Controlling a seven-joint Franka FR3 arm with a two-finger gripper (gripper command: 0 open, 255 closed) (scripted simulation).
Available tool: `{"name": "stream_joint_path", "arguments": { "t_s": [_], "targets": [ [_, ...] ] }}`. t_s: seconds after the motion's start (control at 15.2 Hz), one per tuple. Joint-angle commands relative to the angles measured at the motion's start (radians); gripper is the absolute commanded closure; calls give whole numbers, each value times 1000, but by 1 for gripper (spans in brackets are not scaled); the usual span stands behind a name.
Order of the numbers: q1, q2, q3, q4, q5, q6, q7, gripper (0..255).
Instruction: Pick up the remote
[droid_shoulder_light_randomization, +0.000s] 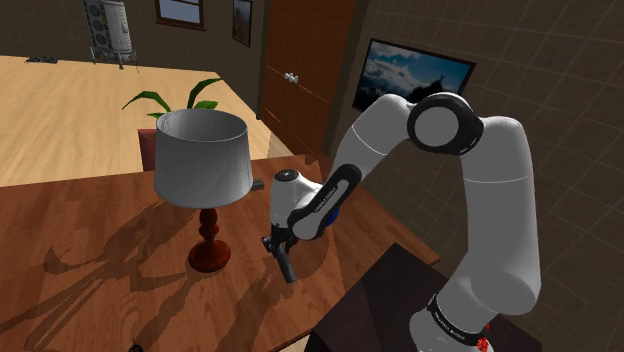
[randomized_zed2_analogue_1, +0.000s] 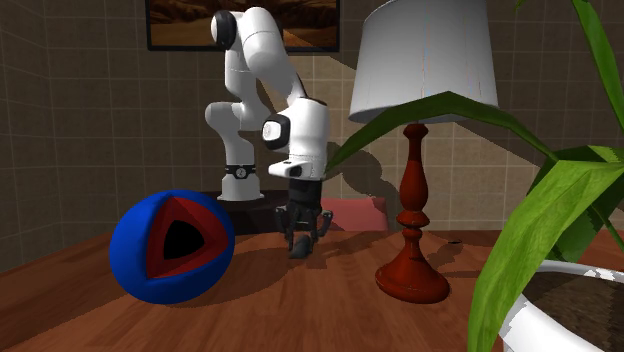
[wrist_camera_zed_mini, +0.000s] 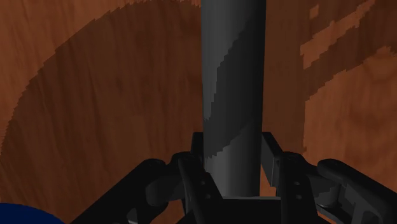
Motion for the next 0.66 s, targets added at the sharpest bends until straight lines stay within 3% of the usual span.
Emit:
{"name": "stream_joint_path", "arguments": {
  "t_s": [0.0, 0.59],
  "targets": [
    [-10, -28, 11, -9, 11, -20, -11, 255],
    [-37, -122, 47, -33, 54, -88, -47, 255]
  ]
}}
